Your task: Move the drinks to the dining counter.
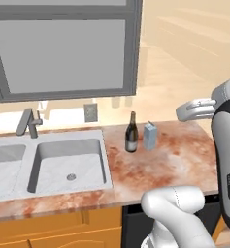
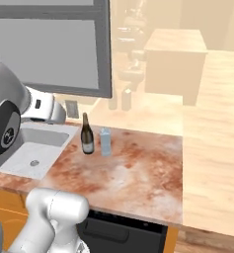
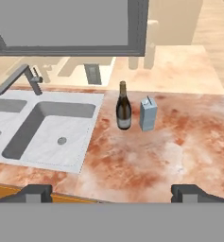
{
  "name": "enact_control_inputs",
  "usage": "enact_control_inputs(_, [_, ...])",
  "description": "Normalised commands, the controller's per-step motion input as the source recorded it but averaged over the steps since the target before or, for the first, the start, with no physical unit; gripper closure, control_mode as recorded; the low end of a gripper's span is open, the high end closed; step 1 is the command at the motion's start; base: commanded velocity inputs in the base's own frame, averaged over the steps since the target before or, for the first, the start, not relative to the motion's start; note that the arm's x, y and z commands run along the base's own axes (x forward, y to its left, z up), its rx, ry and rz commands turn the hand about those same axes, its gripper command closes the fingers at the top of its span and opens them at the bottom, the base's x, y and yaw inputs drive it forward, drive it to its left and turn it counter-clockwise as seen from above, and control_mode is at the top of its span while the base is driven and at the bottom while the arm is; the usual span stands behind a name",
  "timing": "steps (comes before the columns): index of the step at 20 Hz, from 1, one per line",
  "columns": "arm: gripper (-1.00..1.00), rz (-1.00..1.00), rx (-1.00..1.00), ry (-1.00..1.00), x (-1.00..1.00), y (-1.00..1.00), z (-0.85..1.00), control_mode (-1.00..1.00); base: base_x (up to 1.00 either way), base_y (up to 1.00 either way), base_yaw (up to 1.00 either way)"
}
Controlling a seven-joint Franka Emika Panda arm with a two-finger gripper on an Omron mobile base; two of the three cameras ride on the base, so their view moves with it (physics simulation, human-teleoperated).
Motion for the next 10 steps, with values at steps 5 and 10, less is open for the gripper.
enact_control_inputs(5, [-1.00,0.00,0.00,0.00,0.00,0.00,0.00,1.00,1.00,0.00,0.33])
enact_control_inputs(10, [-1.00,0.00,0.00,0.00,0.00,0.00,0.00,1.00,0.82,0.01,0.13])
